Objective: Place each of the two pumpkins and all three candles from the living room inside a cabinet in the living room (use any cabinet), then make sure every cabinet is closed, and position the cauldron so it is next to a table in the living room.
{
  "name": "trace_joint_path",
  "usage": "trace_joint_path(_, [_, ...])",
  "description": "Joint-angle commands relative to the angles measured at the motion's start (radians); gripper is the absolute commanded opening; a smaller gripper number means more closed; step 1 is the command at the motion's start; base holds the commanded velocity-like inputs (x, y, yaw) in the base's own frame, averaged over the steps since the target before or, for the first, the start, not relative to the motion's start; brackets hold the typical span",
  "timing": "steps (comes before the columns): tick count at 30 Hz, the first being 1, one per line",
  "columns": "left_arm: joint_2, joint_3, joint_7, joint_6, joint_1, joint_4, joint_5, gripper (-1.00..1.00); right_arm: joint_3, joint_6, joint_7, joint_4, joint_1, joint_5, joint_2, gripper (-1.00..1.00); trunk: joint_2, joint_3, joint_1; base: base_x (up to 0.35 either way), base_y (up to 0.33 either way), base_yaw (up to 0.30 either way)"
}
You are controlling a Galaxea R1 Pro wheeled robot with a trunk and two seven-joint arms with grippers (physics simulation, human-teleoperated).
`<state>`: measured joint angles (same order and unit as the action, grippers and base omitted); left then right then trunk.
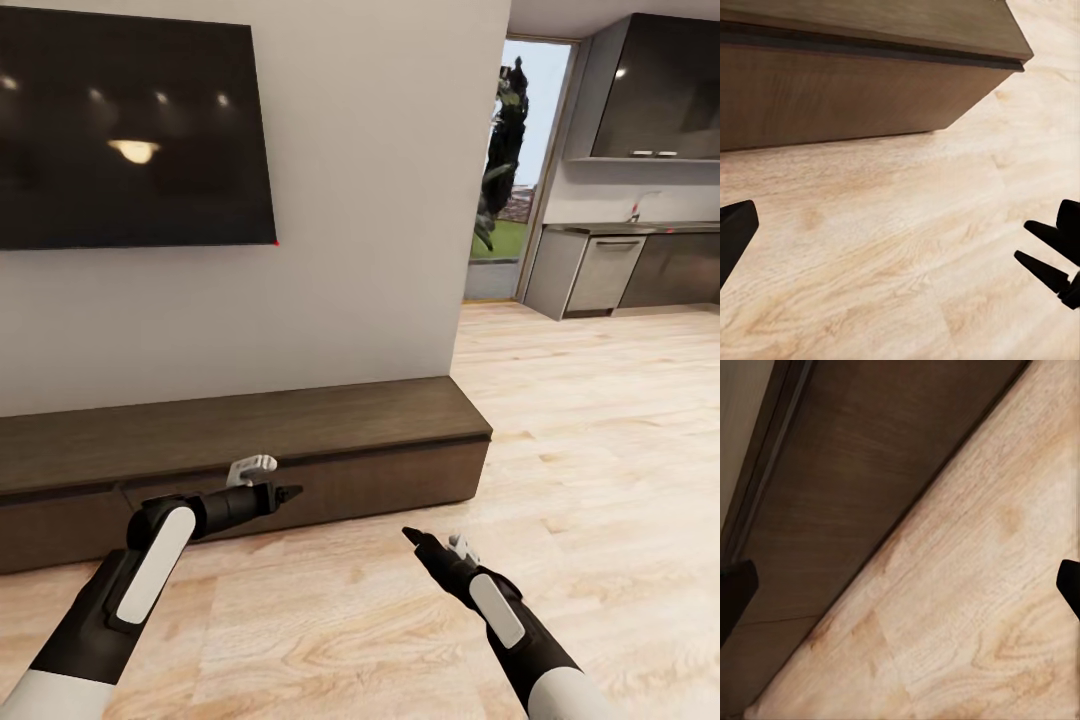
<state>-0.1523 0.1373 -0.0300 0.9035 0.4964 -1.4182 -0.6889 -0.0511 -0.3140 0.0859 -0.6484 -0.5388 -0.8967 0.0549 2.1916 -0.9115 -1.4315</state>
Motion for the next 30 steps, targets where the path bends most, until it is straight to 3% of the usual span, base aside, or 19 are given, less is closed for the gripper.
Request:
trace_joint_path(1, [-0.001, 0.001, -0.004, 0.002, 0.001, 0.0, 0.003, 1.0, 0.0, -0.003, 0.0, 0.0, -0.001, -0.001, 0.0, 1.0, 0.0, -0.001, 0.0, -0.037, 0.0, 0.0])
trace_joint_path(19, [-0.001, 0.001, -0.006, 0.002, 0.001, 0.0, 0.004, 1.0, -0.002, -0.004, 0.003, -0.002, -0.001, 0.004, 0.002, 1.0, 0.0, -0.001, 0.0, -0.076, -0.031, 0.0])
trace_joint_path(23, [-0.002, 0.0, -0.05, 0.003, 0.001, 0.002, 0.001, 1.0, -0.002, -0.005, 0.007, -0.002, -0.001, 0.003, 0.001, 1.0, 0.0, -0.001, 0.0, 0.002, 0.005, 0.0])
trace_joint_path(27, [-0.007, -0.004, -0.178, 0.002, 0.001, 0.004, 0.007, 1.0, -0.002, -0.008, 0.014, -0.001, -0.002, 0.003, 0.001, 1.0, 0.0, -0.001, 0.0, 0.063, 0.05, 0.0])
trace_joint_path(30, [-0.009, -0.006, -0.217, 0.002, 0.001, 0.005, 0.008, 1.0, -0.001, -0.03, 0.021, -0.002, -0.001, 0.002, -0.001, 1.0, 0.0, -0.001, 0.0, 0.023, 0.018, 0.0])
